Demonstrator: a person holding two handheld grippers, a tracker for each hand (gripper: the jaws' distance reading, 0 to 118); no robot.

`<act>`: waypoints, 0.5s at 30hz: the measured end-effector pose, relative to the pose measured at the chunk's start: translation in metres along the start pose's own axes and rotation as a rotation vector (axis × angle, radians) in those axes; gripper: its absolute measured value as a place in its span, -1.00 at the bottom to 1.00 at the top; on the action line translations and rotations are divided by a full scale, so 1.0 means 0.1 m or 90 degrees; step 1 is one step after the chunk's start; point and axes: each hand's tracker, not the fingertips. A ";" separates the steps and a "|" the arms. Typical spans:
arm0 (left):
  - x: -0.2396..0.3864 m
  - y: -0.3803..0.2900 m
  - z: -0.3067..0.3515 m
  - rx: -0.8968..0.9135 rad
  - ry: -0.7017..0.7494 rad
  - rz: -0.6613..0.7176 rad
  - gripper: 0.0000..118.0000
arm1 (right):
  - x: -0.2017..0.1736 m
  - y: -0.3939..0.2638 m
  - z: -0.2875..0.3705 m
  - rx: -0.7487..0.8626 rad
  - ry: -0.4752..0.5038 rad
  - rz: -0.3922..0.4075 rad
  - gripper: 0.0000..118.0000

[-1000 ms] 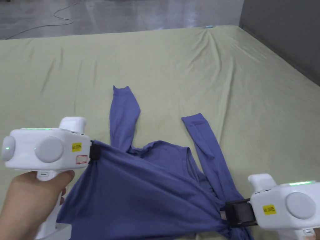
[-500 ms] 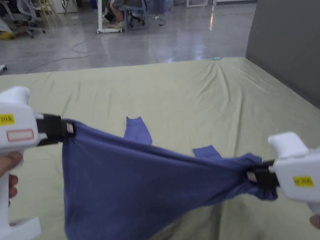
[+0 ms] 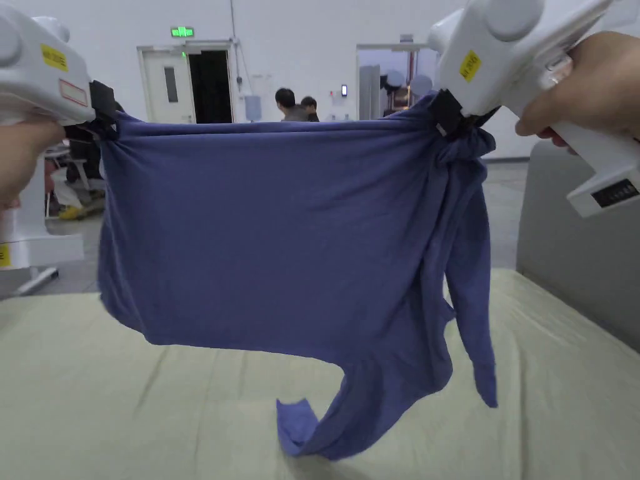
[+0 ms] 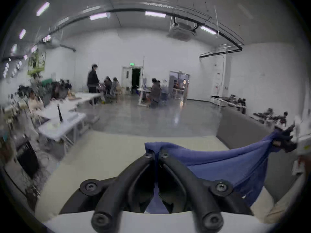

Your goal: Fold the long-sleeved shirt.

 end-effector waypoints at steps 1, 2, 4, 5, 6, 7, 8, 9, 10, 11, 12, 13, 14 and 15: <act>0.04 0.11 -0.06 0.003 0.023 -0.031 -1.00 | 0.03 0.15 -0.02 0.012 -0.015 0.000 -0.89; 0.06 0.20 -0.12 0.006 0.028 -0.049 -1.00 | 0.03 0.27 -0.03 0.027 -0.040 0.019 -0.89; 0.09 0.32 -0.20 0.010 0.030 -0.045 -1.00 | 0.07 0.43 -0.08 0.033 -0.078 0.032 -0.89; 0.10 0.38 -0.24 0.017 0.033 -0.044 -1.00 | 0.09 0.51 -0.11 0.027 -0.090 0.021 -0.89; 0.10 0.40 -0.28 0.017 0.032 -0.037 -1.00 | 0.12 0.56 -0.13 0.024 -0.082 0.010 -0.89; 0.11 0.42 -0.32 0.023 0.031 -0.026 -1.00 | 0.13 0.57 -0.18 0.023 -0.085 -0.003 -0.89; 0.13 0.41 -0.37 0.020 0.025 -0.019 -1.00 | 0.11 0.57 -0.24 0.019 -0.095 0.001 -0.89; 0.13 0.38 -0.41 0.018 0.020 -0.013 -1.00 | 0.08 0.55 -0.30 0.014 -0.099 0.008 -0.89; 0.14 0.32 -0.48 0.015 0.020 -0.015 -1.00 | 0.04 0.51 -0.38 0.004 -0.106 0.018 -0.89; 0.14 0.23 -0.55 0.008 0.019 -0.018 -1.00 | 0.00 0.42 -0.50 -0.009 -0.101 0.022 -0.89; 0.15 0.13 -0.63 -0.002 0.017 -0.023 -1.00 | -0.05 0.34 -0.60 -0.022 -0.095 0.027 -0.89; 0.14 -0.02 -0.72 -0.022 0.015 -0.030 -1.00 | -0.12 0.21 -0.74 -0.035 -0.086 0.032 -0.89; 0.13 -0.22 -0.83 -0.046 0.012 -0.029 -1.00 | -0.21 0.04 -0.90 -0.054 -0.064 0.032 -0.89; 0.12 -0.38 -0.91 -0.070 0.010 -0.027 -1.00 | -0.27 -0.09 -1.04 -0.070 -0.052 0.029 -0.89</act>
